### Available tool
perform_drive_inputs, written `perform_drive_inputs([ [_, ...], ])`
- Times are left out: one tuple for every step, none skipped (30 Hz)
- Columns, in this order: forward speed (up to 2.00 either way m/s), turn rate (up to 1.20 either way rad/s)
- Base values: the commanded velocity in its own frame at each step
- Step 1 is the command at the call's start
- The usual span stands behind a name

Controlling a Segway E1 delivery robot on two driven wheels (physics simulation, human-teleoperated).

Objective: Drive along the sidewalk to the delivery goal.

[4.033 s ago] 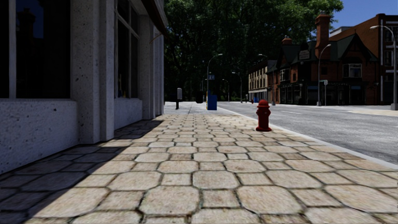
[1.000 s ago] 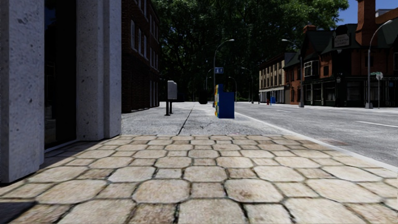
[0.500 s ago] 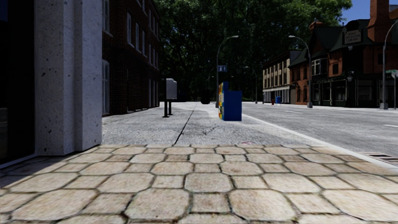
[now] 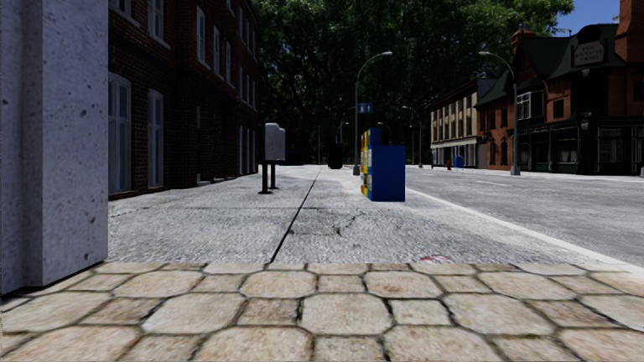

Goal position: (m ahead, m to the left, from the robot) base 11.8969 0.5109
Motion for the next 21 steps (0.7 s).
perform_drive_inputs([
  [2.00, 0.00],
  [2.00, 0.00],
  [2.00, 0.00],
  [2.00, 0.00],
  [2.00, 0.00],
  [2.00, 0.06],
  [2.00, 0.15],
  [2.00, 0.18],
  [2.00, 0.18],
  [2.00, 0.23],
  [2.00, 0.27],
  [2.00, 0.29],
  [2.00, 0.30],
  [2.00, 0.30],
  [2.00, 0.30],
  [2.00, 0.30],
  [2.00, 0.30],
  [2.00, 0.30],
  [2.00, 0.00],
  [2.00, 0.00],
  [2.00, 0.00],
])
